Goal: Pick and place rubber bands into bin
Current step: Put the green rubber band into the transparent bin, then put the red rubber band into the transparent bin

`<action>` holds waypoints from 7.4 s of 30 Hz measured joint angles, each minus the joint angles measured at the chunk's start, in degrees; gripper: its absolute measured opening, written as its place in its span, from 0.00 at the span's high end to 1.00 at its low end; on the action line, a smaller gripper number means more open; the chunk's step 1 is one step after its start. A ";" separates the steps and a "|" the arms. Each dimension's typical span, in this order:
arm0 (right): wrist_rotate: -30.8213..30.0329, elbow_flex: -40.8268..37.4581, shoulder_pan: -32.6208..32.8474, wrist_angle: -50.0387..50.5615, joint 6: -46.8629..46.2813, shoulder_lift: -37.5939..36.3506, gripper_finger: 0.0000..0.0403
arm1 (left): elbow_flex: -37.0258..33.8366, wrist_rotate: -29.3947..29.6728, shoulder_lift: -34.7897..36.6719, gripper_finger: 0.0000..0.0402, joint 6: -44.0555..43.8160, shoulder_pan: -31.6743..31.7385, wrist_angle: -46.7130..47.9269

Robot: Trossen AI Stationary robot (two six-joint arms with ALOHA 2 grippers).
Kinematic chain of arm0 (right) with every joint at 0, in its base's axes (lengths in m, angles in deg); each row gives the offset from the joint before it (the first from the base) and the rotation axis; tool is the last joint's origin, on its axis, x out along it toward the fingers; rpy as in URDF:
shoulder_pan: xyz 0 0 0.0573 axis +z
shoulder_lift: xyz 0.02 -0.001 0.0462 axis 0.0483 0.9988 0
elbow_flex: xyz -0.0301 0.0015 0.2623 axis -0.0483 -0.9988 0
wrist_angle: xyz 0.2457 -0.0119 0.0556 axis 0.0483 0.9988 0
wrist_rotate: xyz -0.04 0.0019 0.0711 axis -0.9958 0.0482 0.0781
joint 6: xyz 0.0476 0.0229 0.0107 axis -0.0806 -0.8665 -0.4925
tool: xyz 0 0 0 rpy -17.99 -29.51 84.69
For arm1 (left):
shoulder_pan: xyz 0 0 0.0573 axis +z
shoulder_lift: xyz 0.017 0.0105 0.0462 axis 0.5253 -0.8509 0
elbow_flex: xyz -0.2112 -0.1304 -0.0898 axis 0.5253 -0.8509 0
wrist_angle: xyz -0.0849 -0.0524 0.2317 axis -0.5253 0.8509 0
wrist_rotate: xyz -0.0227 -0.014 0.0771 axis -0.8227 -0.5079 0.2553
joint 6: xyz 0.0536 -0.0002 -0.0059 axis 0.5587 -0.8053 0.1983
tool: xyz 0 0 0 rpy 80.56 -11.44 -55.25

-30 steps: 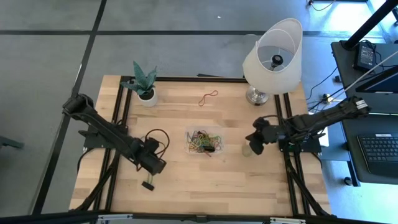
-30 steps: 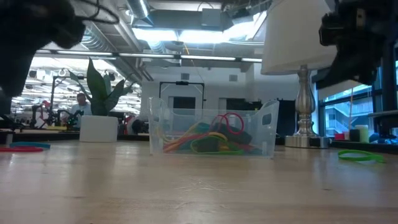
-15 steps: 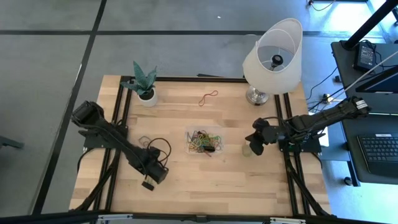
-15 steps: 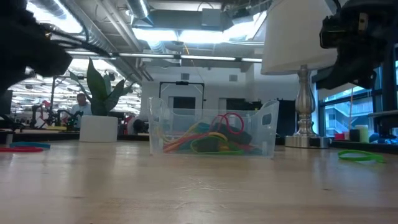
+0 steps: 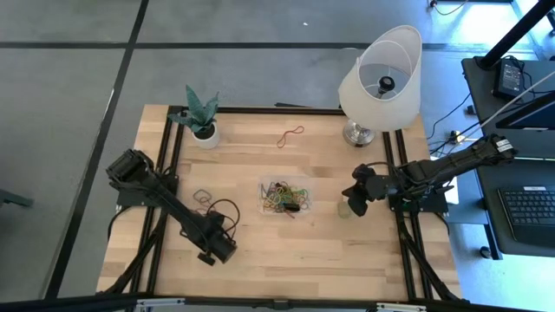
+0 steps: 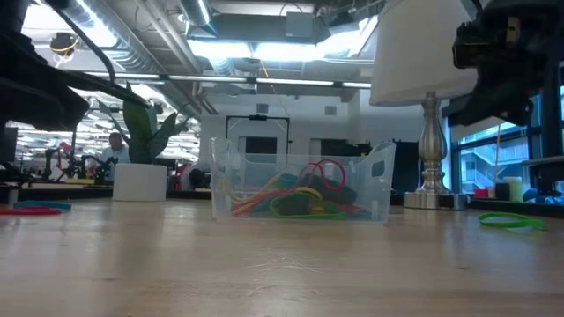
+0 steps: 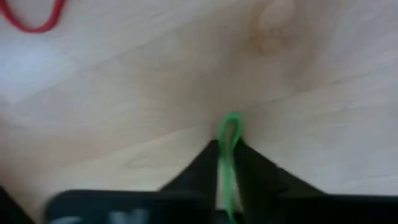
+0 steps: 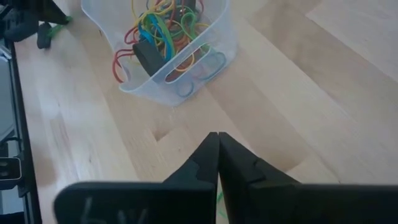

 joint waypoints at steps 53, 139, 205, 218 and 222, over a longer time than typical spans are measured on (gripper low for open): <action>-2.73 0.04 -0.02 -1.18 -2.46 0.04 0.97 | 44.88 7.90 -22.67 0.96 101.60 34.88 4.79; 17.89 96.83 -39.58 33.19 28.89 96.39 0.49 | -22.24 6.43 53.63 0.99 96.74 44.39 -9.54; 26.86 97.94 -42.91 39.08 59.55 89.86 0.74 | -22.18 7.60 53.60 0.99 95.71 44.91 -8.88; 14.56 96.26 -34.62 33.12 52.40 88.76 0.98 | -22.18 7.34 53.60 0.99 95.78 48.10 -8.98; 11.27 93.67 -33.41 29.84 48.32 88.76 0.99 | -22.18 6.44 53.60 0.99 96.05 48.00 -8.98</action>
